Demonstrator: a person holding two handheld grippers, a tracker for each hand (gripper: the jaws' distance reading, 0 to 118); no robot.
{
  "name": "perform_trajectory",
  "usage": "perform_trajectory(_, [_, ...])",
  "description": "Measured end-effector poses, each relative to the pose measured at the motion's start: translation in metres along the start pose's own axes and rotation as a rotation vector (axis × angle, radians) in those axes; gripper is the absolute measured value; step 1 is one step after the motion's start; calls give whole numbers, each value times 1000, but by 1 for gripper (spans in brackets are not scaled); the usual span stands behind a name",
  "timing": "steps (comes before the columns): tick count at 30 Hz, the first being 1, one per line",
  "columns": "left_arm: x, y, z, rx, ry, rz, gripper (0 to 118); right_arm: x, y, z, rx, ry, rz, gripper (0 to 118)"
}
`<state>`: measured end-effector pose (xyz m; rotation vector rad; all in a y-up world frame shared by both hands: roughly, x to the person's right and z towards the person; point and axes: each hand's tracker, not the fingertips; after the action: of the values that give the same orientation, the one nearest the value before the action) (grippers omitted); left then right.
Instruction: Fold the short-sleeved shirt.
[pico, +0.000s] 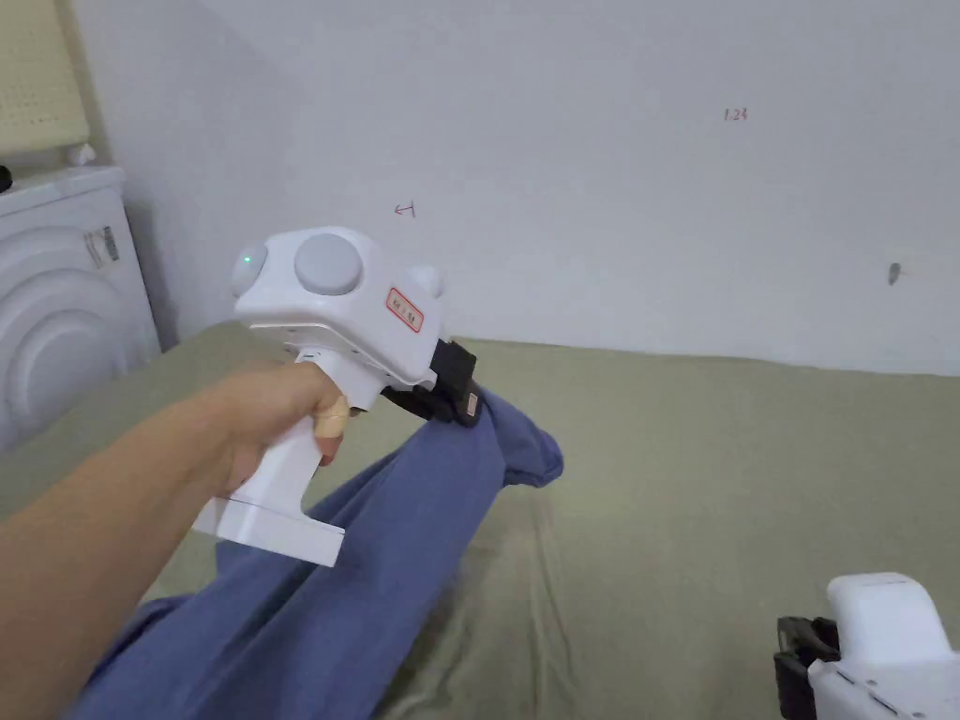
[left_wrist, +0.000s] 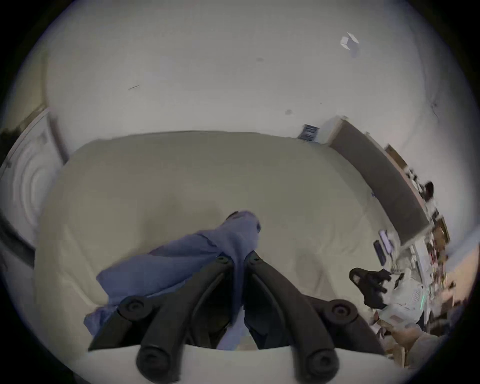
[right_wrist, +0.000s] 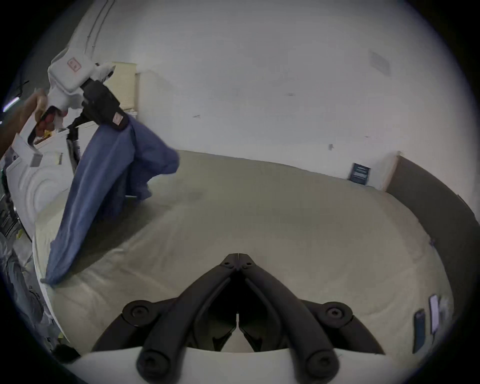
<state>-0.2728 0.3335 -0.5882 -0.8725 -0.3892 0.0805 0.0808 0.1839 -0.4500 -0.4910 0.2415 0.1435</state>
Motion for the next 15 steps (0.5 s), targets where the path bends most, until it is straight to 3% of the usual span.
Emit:
perform_trajectory(7, [168,13,-83,-97,-207,-201,8,105,-24,66,-19,-182,-57,0])
perform_trajectory(15, [305,-60,-211,-340,-453,-332,8,173,-60,108,-89,-366,-127,0])
